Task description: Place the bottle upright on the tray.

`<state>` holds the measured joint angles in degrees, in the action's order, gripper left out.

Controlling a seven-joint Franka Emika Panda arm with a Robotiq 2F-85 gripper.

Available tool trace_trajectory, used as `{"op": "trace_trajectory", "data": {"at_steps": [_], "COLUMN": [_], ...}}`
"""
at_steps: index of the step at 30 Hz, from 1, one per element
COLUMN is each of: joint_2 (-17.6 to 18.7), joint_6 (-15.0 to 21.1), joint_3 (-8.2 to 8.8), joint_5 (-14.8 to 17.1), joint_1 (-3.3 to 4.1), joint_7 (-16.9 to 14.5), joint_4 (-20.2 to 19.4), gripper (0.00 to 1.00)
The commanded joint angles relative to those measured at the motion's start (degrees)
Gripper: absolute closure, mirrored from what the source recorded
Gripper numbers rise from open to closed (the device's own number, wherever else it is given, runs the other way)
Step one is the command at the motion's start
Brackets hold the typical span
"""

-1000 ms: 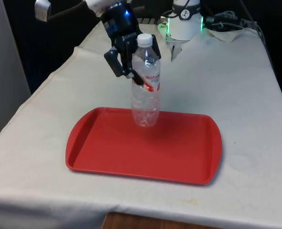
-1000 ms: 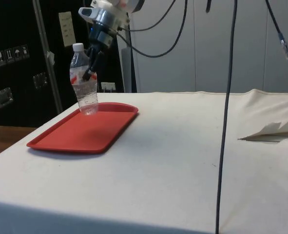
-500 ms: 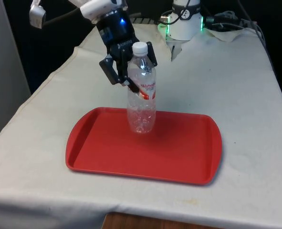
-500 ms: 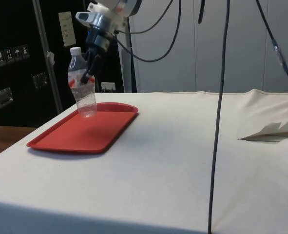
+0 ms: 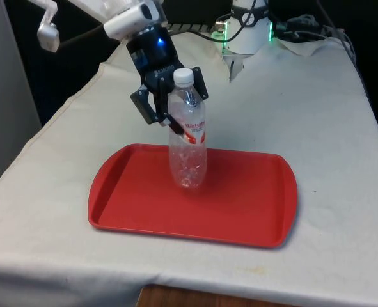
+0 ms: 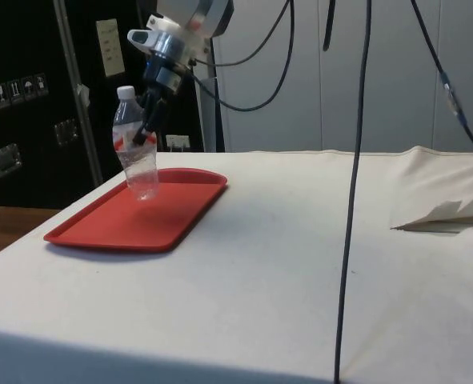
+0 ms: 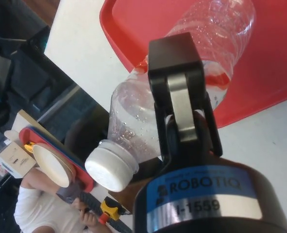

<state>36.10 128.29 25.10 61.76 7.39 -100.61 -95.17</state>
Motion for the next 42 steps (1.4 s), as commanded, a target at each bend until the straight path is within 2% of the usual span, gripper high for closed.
{"op": "trace_trajectory", "data": {"at_steps": [1, 13, 20, 21, 24, 27, 28, 29, 32, 42], "joint_2": [0.5, 1.4, 2.6, 2.3, 3.1, 3.3, 3.2, 3.4, 3.6, 3.6], "joint_6": [0.2, 0.1, 0.5, 0.1, 0.5, 0.5, 0.1, 0.5, 0.3, -0.1], "joint_3": [-0.17, 0.11, -0.06, 0.23, 0.06, 0.11, 0.4, 0.17, 0.23, 0.4], "joint_5": [0.5, 1.7, 3.8, 3.5, 5.3, 6.6, 6.4, 7.4, 8.1, 8.3], "joint_1": [-0.17, 0.0, -0.23, 0.0, -0.29, -0.29, -0.06, -0.29, -0.29, -0.17], "joint_7": [-0.2, -0.5, -1.4, -1.2, -2.3, -3.0, -2.9, -3.6, -4.1, -4.1], "joint_4": [0.5, 0.6, 1.3, 0.9, 1.3, 1.3, 1.0, 1.3, 1.3, 1.1], "gripper": [0.66, 0.66, 0.66, 0.66, 0.66, 0.66, 0.66, 0.66, 0.66, 0.66]}}
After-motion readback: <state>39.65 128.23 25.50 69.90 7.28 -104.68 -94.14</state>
